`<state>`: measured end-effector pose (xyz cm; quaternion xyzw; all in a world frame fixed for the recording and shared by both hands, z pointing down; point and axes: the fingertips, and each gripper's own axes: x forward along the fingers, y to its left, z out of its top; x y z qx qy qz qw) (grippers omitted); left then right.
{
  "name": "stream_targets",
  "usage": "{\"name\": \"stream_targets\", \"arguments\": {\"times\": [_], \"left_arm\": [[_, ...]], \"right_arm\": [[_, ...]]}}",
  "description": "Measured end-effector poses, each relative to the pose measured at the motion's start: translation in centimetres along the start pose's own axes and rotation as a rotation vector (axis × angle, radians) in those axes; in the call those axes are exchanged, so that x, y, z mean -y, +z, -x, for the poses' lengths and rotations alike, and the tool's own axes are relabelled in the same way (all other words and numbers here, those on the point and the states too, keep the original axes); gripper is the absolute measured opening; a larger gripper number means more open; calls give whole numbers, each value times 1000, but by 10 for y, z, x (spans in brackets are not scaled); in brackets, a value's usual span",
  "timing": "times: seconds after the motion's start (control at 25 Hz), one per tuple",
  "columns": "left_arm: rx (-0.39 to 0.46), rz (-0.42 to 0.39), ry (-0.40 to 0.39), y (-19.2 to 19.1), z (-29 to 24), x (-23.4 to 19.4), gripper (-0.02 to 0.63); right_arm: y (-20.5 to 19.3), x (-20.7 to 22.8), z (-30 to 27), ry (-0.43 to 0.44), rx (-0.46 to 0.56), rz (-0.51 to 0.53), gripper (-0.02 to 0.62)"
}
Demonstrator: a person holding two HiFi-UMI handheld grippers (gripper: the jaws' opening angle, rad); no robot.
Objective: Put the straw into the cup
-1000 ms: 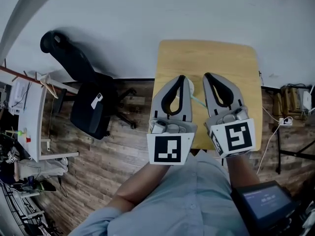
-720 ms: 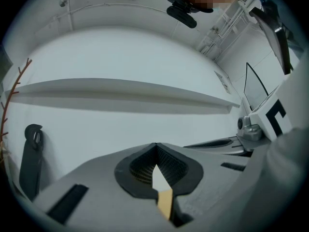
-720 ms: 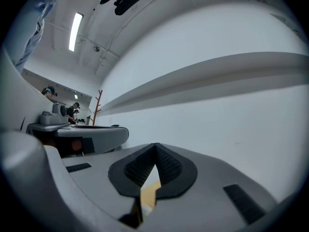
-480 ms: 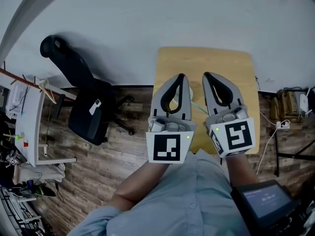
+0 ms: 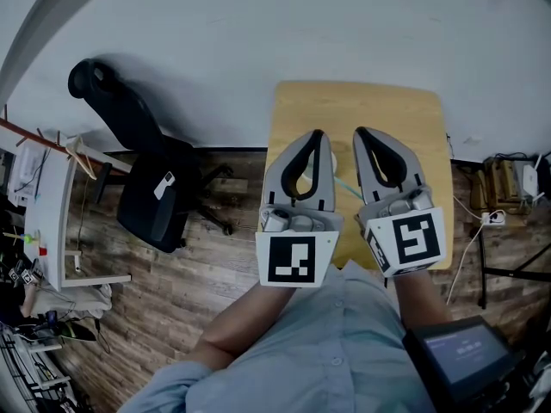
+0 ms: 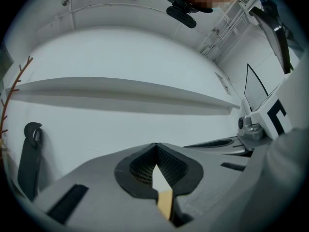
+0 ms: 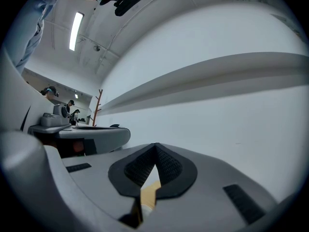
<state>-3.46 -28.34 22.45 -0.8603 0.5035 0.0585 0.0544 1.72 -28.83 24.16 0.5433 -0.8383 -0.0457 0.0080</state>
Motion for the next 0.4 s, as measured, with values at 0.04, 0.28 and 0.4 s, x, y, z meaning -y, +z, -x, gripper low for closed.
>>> {"name": "stream_targets", "arguments": {"times": [0.04,0.28,0.4], "left_arm": [[0,-4,-2,0,1,0,-8],[-1,2,0,0,3,1,-8],[2,5,1,-1,5,2,-8]], "right_arm": [[0,-1,1,0,-2,1,-2],[-1,-1,3,-5,-6,3,-2],[-2,-1,4,-9,-7,3,-2]]}}
